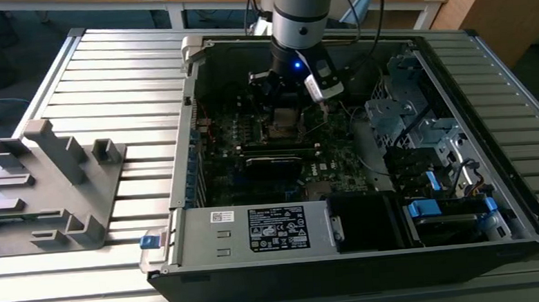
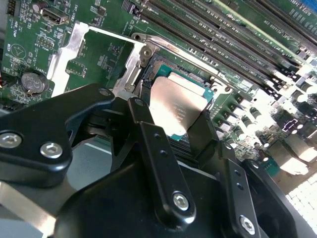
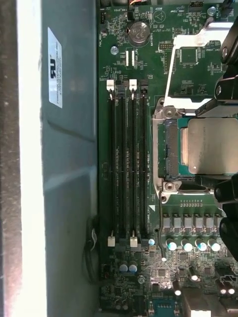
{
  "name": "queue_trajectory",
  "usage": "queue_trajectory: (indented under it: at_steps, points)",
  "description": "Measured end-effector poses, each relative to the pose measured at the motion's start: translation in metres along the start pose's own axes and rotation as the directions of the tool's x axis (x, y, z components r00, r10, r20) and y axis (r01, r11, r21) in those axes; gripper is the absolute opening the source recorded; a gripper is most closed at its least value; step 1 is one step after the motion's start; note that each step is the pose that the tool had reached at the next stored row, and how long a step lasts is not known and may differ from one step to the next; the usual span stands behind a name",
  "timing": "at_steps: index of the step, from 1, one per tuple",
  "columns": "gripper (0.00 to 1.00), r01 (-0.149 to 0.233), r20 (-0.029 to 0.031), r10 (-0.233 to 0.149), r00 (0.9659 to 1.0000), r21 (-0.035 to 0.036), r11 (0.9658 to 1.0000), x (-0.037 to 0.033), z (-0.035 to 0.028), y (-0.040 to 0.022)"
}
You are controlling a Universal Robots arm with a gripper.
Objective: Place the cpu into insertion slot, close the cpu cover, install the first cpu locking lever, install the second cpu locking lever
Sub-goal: 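Place the cpu into insertion slot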
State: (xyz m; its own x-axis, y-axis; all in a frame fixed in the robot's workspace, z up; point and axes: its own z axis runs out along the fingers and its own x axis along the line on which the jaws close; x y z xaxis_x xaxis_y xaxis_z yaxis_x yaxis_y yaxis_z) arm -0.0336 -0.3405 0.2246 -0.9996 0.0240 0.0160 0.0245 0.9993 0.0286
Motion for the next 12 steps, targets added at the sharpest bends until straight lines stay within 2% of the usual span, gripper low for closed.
queue_trajectory:
  at_steps: [12]
  points:
    - [0.54, 0.0, -0.0001, 0.0, 1.0, -0.0001, 1.0, 0.0007, 0.0046, 0.0028]
